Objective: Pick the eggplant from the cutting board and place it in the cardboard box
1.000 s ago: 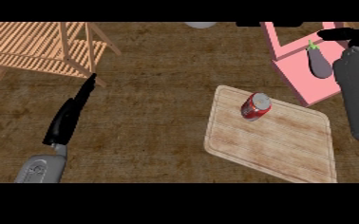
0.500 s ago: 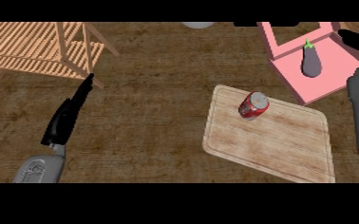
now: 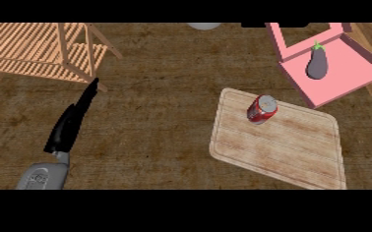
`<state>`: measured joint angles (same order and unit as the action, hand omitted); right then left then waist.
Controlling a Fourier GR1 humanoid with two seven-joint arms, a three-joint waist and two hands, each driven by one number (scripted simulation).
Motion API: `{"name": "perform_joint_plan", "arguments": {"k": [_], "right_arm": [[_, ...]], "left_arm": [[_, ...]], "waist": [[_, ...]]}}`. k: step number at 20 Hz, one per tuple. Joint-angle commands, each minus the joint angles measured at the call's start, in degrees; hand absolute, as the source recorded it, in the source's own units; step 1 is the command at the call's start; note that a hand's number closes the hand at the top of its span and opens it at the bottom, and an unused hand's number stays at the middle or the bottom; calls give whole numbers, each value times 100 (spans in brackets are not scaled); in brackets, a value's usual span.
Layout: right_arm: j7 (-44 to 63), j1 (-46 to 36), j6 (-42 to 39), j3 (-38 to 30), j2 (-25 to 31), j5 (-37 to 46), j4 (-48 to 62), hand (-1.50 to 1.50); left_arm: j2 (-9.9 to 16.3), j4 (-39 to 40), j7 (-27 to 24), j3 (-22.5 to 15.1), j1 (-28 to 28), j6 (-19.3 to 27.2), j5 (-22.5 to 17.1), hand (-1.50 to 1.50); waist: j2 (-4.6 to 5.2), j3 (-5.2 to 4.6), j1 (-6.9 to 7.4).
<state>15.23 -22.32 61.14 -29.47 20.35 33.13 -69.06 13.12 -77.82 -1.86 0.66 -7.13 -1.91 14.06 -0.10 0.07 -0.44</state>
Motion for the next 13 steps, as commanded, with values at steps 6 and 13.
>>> {"name": "perform_joint_plan", "arguments": {"k": [6,13], "right_arm": [[-1585,1998,159,-299,-488,-1811,-1674,-150],[-2009,2576,-229,-360,-756,-2134,-1780,-150]], "left_arm": [[-69,-154,-52,-71,305,-9,139,0],[-171,393,-194,113,-208,-25,203,0]], "waist": [[-4,1,1],[8,-6,7]]}}
